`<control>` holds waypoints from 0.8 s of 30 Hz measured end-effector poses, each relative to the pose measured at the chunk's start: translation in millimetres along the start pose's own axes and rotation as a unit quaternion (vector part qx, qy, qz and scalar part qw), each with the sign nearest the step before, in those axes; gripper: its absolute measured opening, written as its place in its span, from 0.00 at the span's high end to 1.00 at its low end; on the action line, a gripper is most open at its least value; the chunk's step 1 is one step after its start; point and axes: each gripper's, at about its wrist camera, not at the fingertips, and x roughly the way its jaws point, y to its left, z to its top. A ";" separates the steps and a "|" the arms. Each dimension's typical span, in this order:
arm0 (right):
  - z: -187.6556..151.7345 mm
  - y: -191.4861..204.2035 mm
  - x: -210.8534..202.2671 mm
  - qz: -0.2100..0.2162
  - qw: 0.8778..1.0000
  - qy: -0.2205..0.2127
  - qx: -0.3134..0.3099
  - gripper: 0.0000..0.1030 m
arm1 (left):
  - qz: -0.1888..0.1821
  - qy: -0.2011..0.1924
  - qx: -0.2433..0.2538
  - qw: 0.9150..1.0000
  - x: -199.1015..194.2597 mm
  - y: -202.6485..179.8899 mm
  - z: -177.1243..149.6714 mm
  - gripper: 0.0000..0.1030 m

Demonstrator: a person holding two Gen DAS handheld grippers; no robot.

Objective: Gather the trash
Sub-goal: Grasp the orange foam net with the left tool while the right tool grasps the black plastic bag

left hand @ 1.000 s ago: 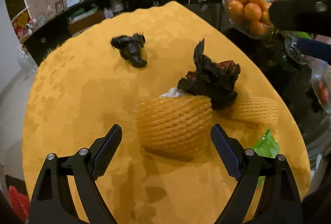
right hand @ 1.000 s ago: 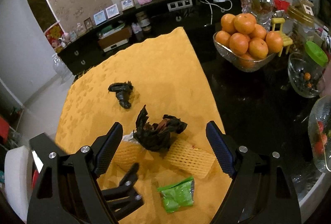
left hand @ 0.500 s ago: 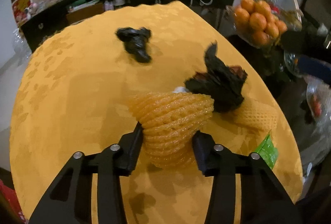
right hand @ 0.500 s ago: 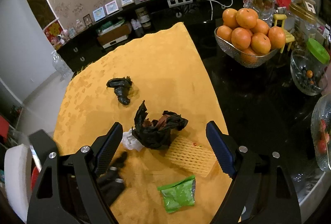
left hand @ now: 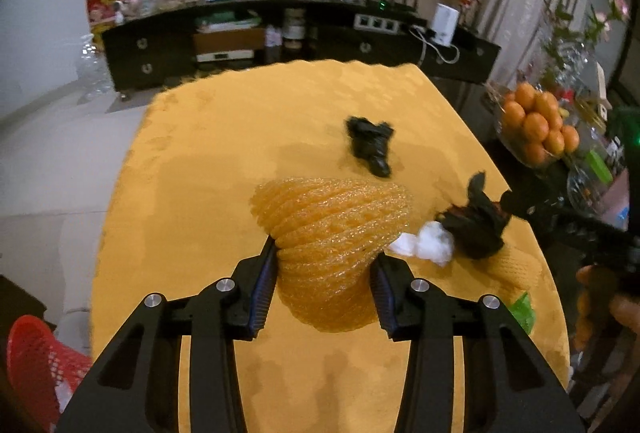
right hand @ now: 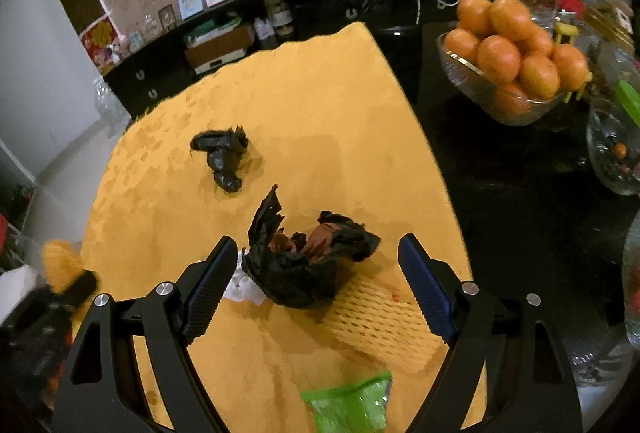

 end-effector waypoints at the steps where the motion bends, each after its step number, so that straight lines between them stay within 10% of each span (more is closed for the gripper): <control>1: -0.1 2.3 5.1 -0.002 1.000 0.003 -0.006 0.22 | 0.004 -0.002 -0.002 1.000 -3.3 4.3 0.3 0.61; 9: -5.6 6.7 43.6 -0.021 0.999 0.043 -0.026 0.23 | 0.032 -0.009 0.002 0.999 -16.5 25.7 -3.6 0.61; 16: -6.8 15.9 47.0 -0.005 0.998 0.051 -0.044 0.53 | 0.044 -0.014 -0.002 0.999 -22.8 36.5 -4.9 0.61; 24: -1.1 21.8 18.9 0.021 0.999 0.021 -0.037 0.58 | 0.052 -0.027 -0.003 0.998 -33.3 39.7 -1.3 0.61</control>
